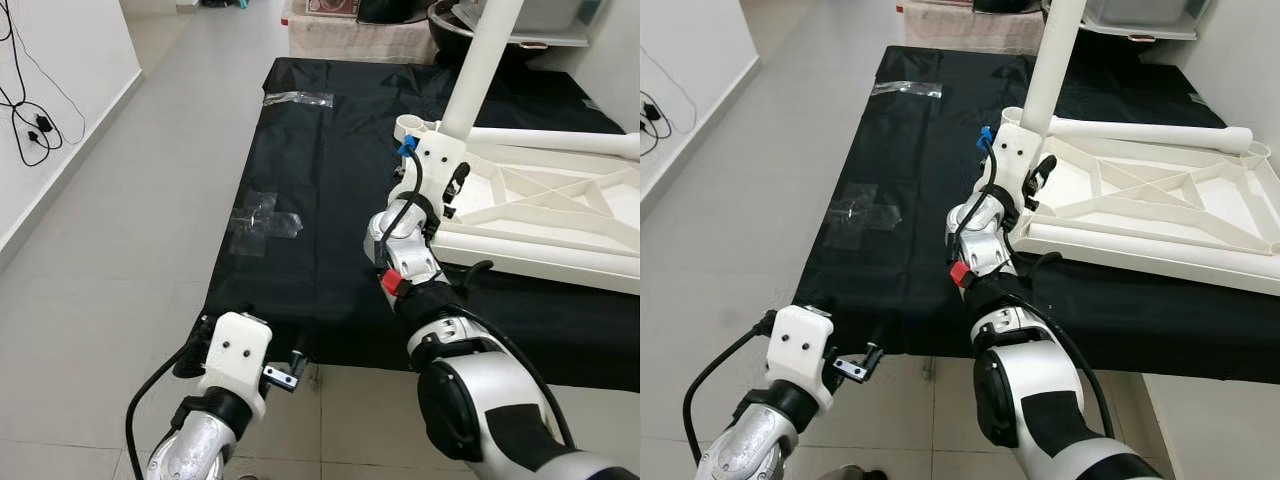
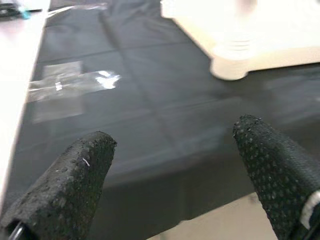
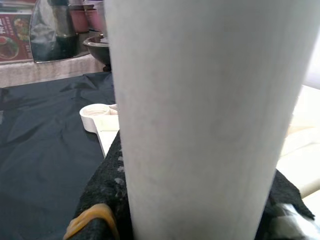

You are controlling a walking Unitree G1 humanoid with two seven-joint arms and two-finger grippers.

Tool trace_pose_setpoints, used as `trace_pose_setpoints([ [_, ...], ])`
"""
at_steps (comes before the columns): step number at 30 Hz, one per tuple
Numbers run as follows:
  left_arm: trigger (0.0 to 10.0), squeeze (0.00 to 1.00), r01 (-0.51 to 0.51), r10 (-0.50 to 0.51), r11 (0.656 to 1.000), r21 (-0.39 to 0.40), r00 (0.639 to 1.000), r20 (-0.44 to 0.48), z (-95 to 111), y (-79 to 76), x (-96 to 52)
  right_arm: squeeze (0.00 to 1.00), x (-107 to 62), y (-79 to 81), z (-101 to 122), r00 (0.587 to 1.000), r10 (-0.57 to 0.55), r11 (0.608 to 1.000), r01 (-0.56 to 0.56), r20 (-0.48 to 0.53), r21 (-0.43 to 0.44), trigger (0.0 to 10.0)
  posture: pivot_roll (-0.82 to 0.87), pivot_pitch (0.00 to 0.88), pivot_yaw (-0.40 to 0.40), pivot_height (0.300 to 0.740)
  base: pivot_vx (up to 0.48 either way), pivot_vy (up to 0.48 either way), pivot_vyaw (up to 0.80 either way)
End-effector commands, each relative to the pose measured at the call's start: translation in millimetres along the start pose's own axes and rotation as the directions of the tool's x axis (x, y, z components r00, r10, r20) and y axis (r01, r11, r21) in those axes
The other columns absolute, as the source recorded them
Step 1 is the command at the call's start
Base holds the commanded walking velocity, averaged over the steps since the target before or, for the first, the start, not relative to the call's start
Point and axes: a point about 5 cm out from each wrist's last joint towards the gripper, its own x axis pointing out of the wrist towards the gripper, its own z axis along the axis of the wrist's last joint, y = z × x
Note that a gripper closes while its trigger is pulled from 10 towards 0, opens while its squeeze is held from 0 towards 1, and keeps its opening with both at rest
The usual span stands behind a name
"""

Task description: Building children table

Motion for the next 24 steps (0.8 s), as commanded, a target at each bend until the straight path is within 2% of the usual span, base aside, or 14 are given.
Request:
trace_pose_setpoints([
  [1,10.0,0.00,0.030,-0.029,0.999,-0.015,0.999,0.024,4,-4.0,-2.8,0.00,2.5,-15.0,-20,0.992,-0.092,0.995,0.090,-0.089,-0.029,0.0,0.11,0.141,-0.066,0.740,0.000,0.000,0.00],
  [2,10.0,0.00,0.042,-0.041,0.999,-0.016,0.999,0.035,6,-5.6,-3.3,0.00,1.3,-13.7,-20,0.992,-0.094,0.995,0.092,-0.088,-0.028,3.0,0.11,0.140,-0.066,0.740,0.000,0.000,0.00],
  [3,10.0,0.00,0.054,-0.054,0.998,-0.016,0.998,0.040,6,-7.6,-3.8,0.00,0.1,-10.0,-17,0.995,-0.064,0.998,0.063,-0.077,-0.014,10.0,0.11,0.135,-0.064,0.740,0.000,0.000,0.00],
  [6,10.0,0.00,0.064,-0.063,0.998,-0.014,0.997,0.036,5,-9.8,-4.3,0.00,-1.9,-4.0,-13,0.999,0.001,1.000,0.000,-0.054,0.014,10.0,0.11,0.130,-0.063,0.740,0.000,0.000,0.00],
  [7,10.0,0.00,0.066,-0.066,0.998,-0.013,0.997,0.030,4,-10.8,-4.2,1.00,-2.8,-1.2,-12,0.998,0.038,0.999,-0.037,-0.047,0.019,10.0,0.11,0.126,-0.063,0.740,0.000,0.000,0.00],
  [13,10.0,0.00,0.070,-0.069,0.997,-0.014,0.997,0.025,2,-11.6,-3.6,1.00,-3.4,-0.8,-11,0.997,0.067,0.998,-0.067,-0.027,0.011,10.0,0.11,0.118,-0.064,0.740,0.000,0.000,0.00],
  [14,10.0,0.00,0.069,-0.068,0.998,-0.011,0.997,0.024,1,-11.0,-3.6,0.00,-3.6,-0.4,-10,0.995,0.095,0.995,-0.095,-0.018,0.018,10.0,0.11,0.114,-0.060,0.740,0.000,0.000,0.00],
  [18,10.0,0.00,0.066,-0.066,0.998,-0.008,0.998,0.024,1,-10.2,-3.5,0.00,-2.5,-2.6,-10,0.989,0.149,0.988,-0.149,0.009,0.024,10.0,0.11,0.112,-0.060,0.740,0.000,0.000,0.00],
  [19,10.0,0.00,0.065,-0.065,0.998,-0.007,0.998,0.023,1,-10.2,-3.1,0.00,-1.1,-4.1,-8,0.974,0.221,0.975,-0.222,0.043,0.014,10.0,0.10,0.114,-0.059,0.740,0.000,0.000,0.00],
  [24,10.0,0.00,0.064,-0.064,0.998,-0.008,0.998,0.021,0,-10.6,-2.5,0.00,2.9,-9.1,-8,0.945,0.320,0.947,-0.321,0.068,0.005,10.0,0.10,0.119,-0.060,0.740,0.000,0.000,0.00],
])
